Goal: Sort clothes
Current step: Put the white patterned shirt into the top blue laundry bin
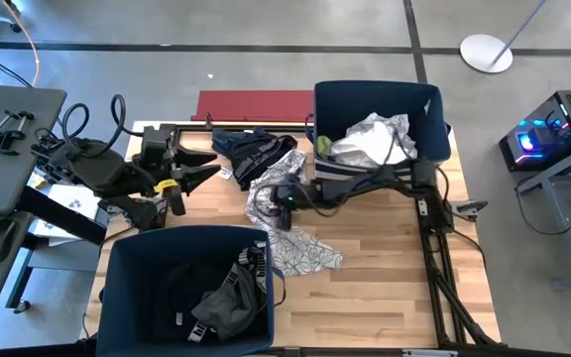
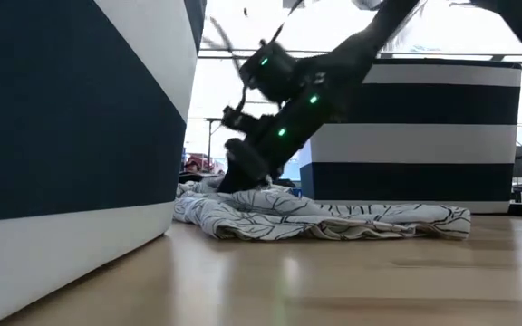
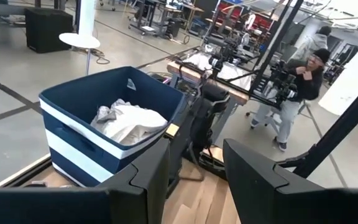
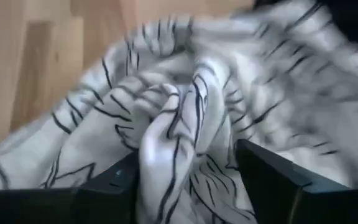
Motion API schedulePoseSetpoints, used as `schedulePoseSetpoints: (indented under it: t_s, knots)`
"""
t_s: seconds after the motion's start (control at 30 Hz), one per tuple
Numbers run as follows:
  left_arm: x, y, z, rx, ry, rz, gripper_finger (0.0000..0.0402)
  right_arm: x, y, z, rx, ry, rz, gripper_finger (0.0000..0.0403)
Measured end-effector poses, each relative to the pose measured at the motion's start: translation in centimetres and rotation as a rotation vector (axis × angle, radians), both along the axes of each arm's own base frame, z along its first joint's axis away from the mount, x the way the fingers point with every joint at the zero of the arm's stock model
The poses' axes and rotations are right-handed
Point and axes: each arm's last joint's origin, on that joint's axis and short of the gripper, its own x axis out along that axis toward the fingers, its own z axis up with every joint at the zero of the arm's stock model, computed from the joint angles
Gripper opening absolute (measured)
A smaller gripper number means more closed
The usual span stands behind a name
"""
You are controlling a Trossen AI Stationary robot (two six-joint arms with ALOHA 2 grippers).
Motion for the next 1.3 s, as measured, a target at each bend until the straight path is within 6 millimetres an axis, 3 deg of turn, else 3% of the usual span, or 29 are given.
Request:
schedulePoseSetpoints:
  t_s: [0.1, 0.27, 0.4, 0.57, 0.7, 0.9, 1.1, 1.2, 1.3]
  knots:
    - [0.0, 0.0, 0.0, 0.001, 0.0, 0.005, 0.0138, 0.9, -0.2, -0.9, 0.067, 0.082, -0.038, 0.016]
    - [0.0, 0.1, 0.0, 0.004, -0.002, 0.019, 0.0138, 0.4, 1.2, -0.4, 0.118, 0.212, 0.001, 0.0025]
    - [-0.1, 0.2, 0.0, 0.007, -0.008, 0.055, 0.0138, -1.2, 4.1, 2.8, 0.09, 0.269, 0.114, 0.0018]
    - [0.3, 0.1, -0.2, -0.001, -0.011, 0.099, 0.0138, -5.1, 6.6, 11.4, 0.007, 0.217, 0.182, 0.0005]
    - [0.7, -0.1, -0.3, 0.007, -0.005, 0.112, 0.0138, -9.4, 7.2, 17.9, -0.063, 0.101, 0.148, 0.0005]
    - [1.2, -0.4, -0.6, 0.02, 0.007, 0.127, 0.0138, -16.8, 5.7, 27.2, -0.163, -0.201, -0.051, 0.0004]
    - [1.6, -0.6, -0.8, 0.033, 0.019, 0.129, 0.0138, -25.6, 3.7, 38.1, -0.377, -0.665, -0.309, 0.0002]
    - [1.6, -0.5, -0.8, 0.039, 0.019, 0.137, 0.0138, -29.5, 3.0, 42.0, -0.508, -0.81, -0.446, 0.0002]
    - [1.6, -0.4, -0.6, 0.079, 0.012, 0.18, 0.0138, -33.0, 2.4, 44.6, -0.595, -0.881, -0.544, 0.0002]
